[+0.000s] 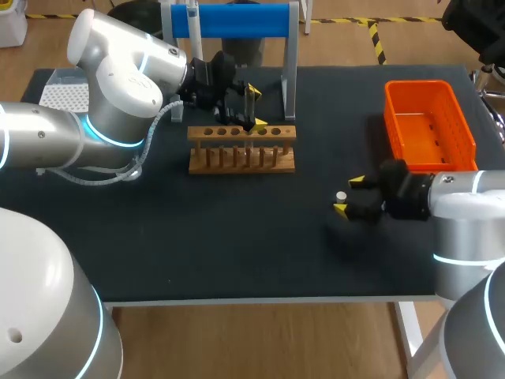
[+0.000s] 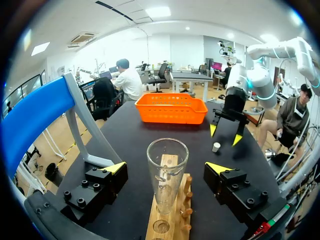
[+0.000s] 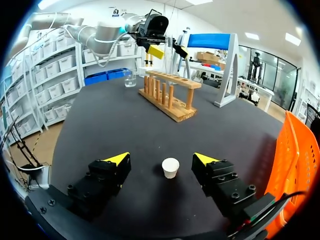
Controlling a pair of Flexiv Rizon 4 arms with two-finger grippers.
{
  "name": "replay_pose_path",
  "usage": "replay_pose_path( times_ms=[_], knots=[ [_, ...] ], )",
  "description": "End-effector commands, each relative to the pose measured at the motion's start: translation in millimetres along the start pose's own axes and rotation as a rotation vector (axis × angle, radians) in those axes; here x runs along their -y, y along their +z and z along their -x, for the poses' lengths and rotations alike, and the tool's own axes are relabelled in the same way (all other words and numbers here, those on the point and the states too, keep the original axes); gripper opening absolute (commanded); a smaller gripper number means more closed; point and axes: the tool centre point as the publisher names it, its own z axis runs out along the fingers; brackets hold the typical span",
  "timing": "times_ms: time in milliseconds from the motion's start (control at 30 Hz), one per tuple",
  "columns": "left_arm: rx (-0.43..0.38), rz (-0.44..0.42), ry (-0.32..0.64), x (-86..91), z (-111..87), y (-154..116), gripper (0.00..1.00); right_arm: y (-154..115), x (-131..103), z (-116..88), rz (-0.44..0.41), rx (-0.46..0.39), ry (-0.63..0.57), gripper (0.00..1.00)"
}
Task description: Invert the test tube, pick up the pipette, mount the tip to pipette, aspirate from beaker and dispense into the tube, eject the tip, return the pipette, and cap with the stopper.
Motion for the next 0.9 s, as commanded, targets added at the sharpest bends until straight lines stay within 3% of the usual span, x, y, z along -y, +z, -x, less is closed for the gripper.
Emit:
replay_pose_path(
  times_ms=[33,267,333,900],
  knots=[
    [-0.005,0.002,0.0,0.3,1.2,-0.5,1.0,8.3,0.8,1.1,0.0,0.01,0.002,0.77],
    [-0.005,0.002,0.0,0.3,1.2,-0.5,1.0,12.8,3.7,2.7,-0.008,0.012,0.01,0.63],
    [-0.005,0.002,0.0,0.3,1.2,-0.5,1.0,13.8,4.0,3.6,-0.01,0.013,0.012,0.47],
    [-0.005,0.002,0.0,0.3,1.2,-0.5,1.0,22.6,7.4,6.9,-0.021,0.022,0.017,0.46]
  ],
)
